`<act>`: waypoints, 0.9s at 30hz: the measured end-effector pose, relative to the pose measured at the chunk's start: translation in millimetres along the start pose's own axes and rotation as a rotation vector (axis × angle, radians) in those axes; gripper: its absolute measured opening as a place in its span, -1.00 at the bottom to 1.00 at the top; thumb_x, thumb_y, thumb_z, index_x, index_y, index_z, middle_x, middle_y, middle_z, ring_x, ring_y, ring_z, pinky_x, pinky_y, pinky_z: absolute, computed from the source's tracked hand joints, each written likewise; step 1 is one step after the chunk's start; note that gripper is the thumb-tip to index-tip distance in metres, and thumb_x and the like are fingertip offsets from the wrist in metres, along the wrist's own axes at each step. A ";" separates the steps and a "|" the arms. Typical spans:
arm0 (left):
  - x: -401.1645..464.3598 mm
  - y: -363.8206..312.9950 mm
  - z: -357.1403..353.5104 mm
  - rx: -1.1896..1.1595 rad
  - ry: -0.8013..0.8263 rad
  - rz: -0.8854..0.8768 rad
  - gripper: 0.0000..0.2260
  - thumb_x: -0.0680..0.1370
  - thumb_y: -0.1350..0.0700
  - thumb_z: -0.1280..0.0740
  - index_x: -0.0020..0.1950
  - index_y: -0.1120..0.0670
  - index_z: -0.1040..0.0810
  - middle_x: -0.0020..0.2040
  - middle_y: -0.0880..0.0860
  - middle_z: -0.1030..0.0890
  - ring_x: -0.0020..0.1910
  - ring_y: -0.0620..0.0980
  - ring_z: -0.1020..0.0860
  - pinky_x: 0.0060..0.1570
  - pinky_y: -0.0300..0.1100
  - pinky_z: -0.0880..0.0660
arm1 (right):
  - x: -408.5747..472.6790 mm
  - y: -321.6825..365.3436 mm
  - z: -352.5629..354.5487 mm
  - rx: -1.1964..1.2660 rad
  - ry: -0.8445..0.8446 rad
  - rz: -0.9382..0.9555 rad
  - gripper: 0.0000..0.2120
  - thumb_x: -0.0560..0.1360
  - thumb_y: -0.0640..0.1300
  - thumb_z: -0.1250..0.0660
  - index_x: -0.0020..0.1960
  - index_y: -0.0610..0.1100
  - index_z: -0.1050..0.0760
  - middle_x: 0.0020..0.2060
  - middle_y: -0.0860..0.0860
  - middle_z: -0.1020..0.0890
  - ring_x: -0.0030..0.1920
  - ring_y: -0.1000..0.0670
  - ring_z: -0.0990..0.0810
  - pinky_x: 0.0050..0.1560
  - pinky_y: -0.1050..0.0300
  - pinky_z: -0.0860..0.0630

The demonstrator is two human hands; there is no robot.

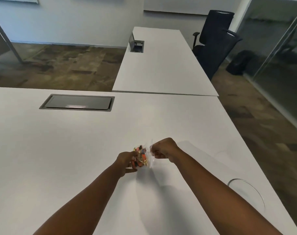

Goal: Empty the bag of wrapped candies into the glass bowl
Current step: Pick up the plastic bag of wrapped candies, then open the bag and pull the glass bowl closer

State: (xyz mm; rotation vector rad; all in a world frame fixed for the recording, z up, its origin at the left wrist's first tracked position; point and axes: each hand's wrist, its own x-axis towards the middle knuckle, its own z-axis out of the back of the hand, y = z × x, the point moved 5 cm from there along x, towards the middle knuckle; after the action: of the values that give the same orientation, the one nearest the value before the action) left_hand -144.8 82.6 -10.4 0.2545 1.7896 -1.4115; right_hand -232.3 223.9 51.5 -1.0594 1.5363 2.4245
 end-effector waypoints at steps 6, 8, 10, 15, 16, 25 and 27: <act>-1.3 -6.2 -26.9 0.080 0.065 0.012 -0.84 0.53 0.14 -0.29 0.02 0.21 -0.45 -0.06 0.18 -0.51 -0.24 0.08 -0.52 -0.18 0.00 -0.53 | 1.8 5.8 15.6 -0.050 -0.098 0.036 -0.78 0.28 -0.36 -0.34 -0.53 -0.22 -0.48 -0.53 -0.12 -0.54 -0.56 0.01 -0.48 -0.43 0.24 -0.50; -1.2 -9.6 -31.5 0.138 0.068 0.006 -0.87 0.52 0.13 -0.29 -0.03 0.19 -0.47 -0.03 0.17 -0.51 -0.24 0.07 -0.52 -0.17 -0.04 -0.51 | 2.2 7.9 19.0 -0.070 -0.097 0.038 -0.79 0.27 -0.36 -0.34 -0.53 -0.23 -0.48 -0.53 -0.12 -0.55 -0.57 0.01 -0.48 -0.44 0.24 -0.50; 1.3 -15.0 -37.5 0.201 0.036 -0.022 -0.88 0.52 0.12 -0.29 -0.02 0.16 -0.47 0.00 0.15 -0.50 -0.15 0.08 -0.51 -0.09 -0.05 -0.46 | 3.3 9.8 24.4 -0.078 -0.093 0.042 -0.80 0.26 -0.37 -0.33 -0.52 -0.24 -0.47 -0.52 -0.14 -0.54 -0.56 -0.01 -0.48 -0.43 0.23 -0.50; 4.8 -37.6 -45.4 0.351 -0.074 -0.350 -0.63 0.51 0.17 -0.31 0.31 0.08 -0.42 0.29 0.07 -0.46 0.18 0.03 -0.43 0.08 -0.13 -0.38 | 3.8 12.5 33.8 -0.092 -0.097 0.032 -0.79 0.28 -0.37 -0.32 -0.50 -0.22 -0.44 -0.52 -0.11 -0.52 -0.55 -0.02 -0.49 -0.43 0.22 -0.52; 2.8 -43.3 -50.2 0.394 0.005 -0.457 -0.57 0.50 0.19 -0.31 0.37 0.03 -0.38 0.36 0.00 -0.40 0.29 -0.02 -0.37 0.16 -0.18 -0.33 | 2.9 13.9 34.3 -0.117 -0.089 0.033 -0.79 0.28 -0.38 -0.32 -0.50 -0.22 -0.43 -0.53 -0.10 -0.51 -0.56 -0.02 -0.48 -0.43 0.22 -0.51; -9.5 -78.3 -86.6 0.418 0.300 -0.700 -0.90 0.42 0.20 -0.43 -0.24 0.01 -0.66 -0.28 -0.15 -0.71 -0.20 -0.23 -0.62 -0.01 -0.23 -0.47 | -1.0 25.3 58.2 -0.486 -0.137 0.148 -0.83 0.30 -0.22 -0.38 -0.17 -0.26 -0.68 -0.34 -0.12 -0.68 -0.39 -0.04 -0.54 -0.33 0.25 -0.48; -7.3 -80.9 -85.8 0.424 0.266 -0.682 -0.86 0.39 0.21 -0.46 -0.31 -0.01 -0.66 -0.35 -0.16 -0.70 -0.29 -0.26 -0.62 -0.10 -0.27 -0.48 | -1.3 23.6 61.7 -0.462 -0.138 0.173 -0.85 0.29 -0.27 -0.40 -0.16 -0.26 -0.67 -0.25 -0.18 -0.72 -0.32 -0.05 -0.59 -0.23 0.19 -0.55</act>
State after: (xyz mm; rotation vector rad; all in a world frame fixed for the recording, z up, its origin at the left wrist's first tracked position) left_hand -229.7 132.1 55.3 0.0422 1.8573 -2.3396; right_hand -272.3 263.4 86.3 -0.8144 1.0912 2.9925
